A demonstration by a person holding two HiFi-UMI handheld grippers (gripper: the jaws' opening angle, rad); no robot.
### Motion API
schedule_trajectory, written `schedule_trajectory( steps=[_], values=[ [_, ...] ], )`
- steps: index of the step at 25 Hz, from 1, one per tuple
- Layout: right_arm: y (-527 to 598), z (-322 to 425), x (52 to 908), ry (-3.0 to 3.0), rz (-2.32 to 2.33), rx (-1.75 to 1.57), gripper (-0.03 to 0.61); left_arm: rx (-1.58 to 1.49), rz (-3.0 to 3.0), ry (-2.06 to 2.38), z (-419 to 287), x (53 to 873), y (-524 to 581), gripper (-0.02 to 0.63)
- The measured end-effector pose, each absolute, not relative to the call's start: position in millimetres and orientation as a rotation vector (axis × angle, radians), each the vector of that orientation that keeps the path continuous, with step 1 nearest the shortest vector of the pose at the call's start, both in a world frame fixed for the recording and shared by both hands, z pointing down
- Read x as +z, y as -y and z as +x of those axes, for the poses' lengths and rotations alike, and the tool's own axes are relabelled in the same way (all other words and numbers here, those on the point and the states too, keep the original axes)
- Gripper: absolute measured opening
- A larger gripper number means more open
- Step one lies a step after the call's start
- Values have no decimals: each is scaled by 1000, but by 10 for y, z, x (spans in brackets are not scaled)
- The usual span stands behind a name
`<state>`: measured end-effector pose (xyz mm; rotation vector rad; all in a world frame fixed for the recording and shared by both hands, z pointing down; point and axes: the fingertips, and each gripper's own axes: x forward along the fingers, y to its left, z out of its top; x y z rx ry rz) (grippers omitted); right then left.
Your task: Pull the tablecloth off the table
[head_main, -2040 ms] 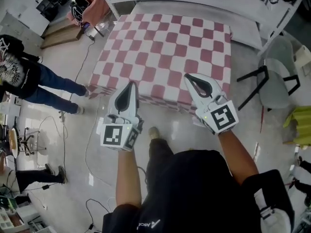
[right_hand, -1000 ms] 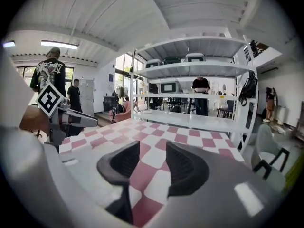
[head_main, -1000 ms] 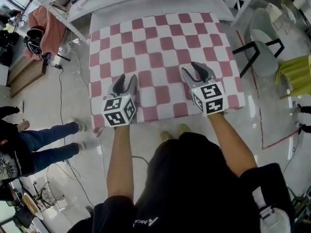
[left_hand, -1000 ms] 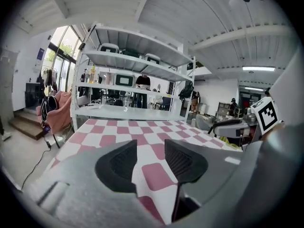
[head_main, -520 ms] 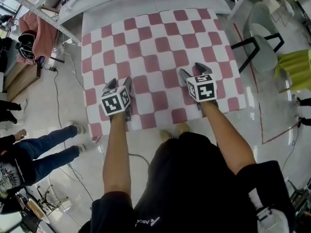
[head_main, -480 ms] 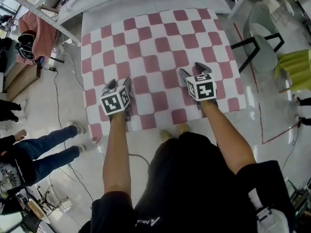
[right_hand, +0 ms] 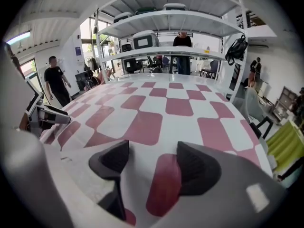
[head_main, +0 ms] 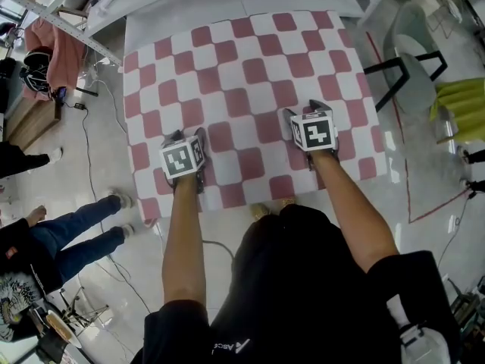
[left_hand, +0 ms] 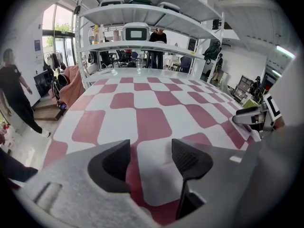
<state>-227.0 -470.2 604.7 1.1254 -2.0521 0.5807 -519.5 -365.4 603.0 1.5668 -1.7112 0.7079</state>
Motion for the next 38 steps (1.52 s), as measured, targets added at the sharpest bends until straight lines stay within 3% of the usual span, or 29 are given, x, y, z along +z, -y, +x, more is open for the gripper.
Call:
schedule_trajectory(
  steps=[4,8,12,15,38],
  values=[
    [4698,-2324,6039,2086,1110,542,282,737,1607,1710,-5139,5997,3700,215],
    [4666,-2414,6034,2092,1086,510,171,759,1661,1687,-5031,5961,3764,143],
    [4648,-2417,6069,2085,1095,507,99,752,1713,1634,-4854,6006,3815,33],
    [4636,-2431,6069,2069,1110,523,13,732,1747,1604,-4749,6008,3842,19],
    [4090,-2485,5866,2222,1024,584,3,514,1897,1544,-4474,5758,3427,14]
  ],
)
